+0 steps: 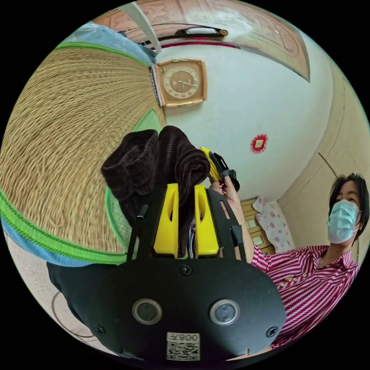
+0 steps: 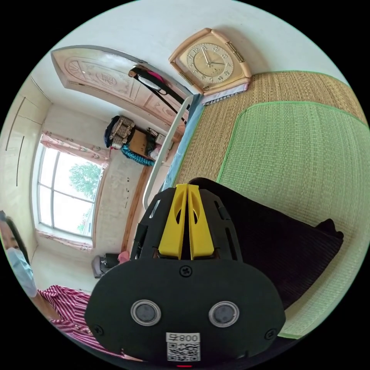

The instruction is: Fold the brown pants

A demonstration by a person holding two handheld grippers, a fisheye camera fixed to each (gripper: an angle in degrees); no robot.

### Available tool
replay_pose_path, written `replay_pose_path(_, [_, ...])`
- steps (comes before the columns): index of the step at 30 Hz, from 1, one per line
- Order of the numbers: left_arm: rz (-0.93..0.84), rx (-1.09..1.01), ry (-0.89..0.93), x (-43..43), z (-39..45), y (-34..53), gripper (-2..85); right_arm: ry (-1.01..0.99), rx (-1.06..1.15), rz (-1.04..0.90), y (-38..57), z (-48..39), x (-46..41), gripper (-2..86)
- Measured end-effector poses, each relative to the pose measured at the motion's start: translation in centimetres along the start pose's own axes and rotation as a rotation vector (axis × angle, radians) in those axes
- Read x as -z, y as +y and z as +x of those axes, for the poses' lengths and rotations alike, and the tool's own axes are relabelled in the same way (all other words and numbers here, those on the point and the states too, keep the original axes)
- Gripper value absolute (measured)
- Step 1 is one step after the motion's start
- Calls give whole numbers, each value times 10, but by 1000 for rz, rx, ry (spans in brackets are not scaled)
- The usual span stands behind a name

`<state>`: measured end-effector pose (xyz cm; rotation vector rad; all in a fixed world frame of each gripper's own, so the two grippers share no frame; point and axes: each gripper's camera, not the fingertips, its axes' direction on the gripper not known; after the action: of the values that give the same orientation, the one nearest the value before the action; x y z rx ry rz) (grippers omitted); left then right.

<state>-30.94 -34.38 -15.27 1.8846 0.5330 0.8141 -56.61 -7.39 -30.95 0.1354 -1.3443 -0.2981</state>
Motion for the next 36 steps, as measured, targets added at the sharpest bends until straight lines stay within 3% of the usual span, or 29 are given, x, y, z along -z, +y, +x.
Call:
replay_pose_path(9, [9,-47,-4,-12,-44,-29,87,122,106,-199,-38,23,-26,60])
replay_pose_path(17, [-78,-223,-143,-38,-41,-66,78,-55,171,-275,-45,-6,-42,83])
replay_pose_path(25, [-306,-450,65,-128,-3,-85,71,-369,60,83,13,37,101,12])
replay_pose_path(29, [-399,-506,227,-172,12,-84,70,-419,14,293,57,50,179,4])
replay_pose_path(33, [-373,-483,309,-175,7,-87,69,-381,59,432,84,27,230,1])
replay_pose_path(36, [-250,-358,278,-144,-29,-99,70,-298,83,372,72,1,209,0])
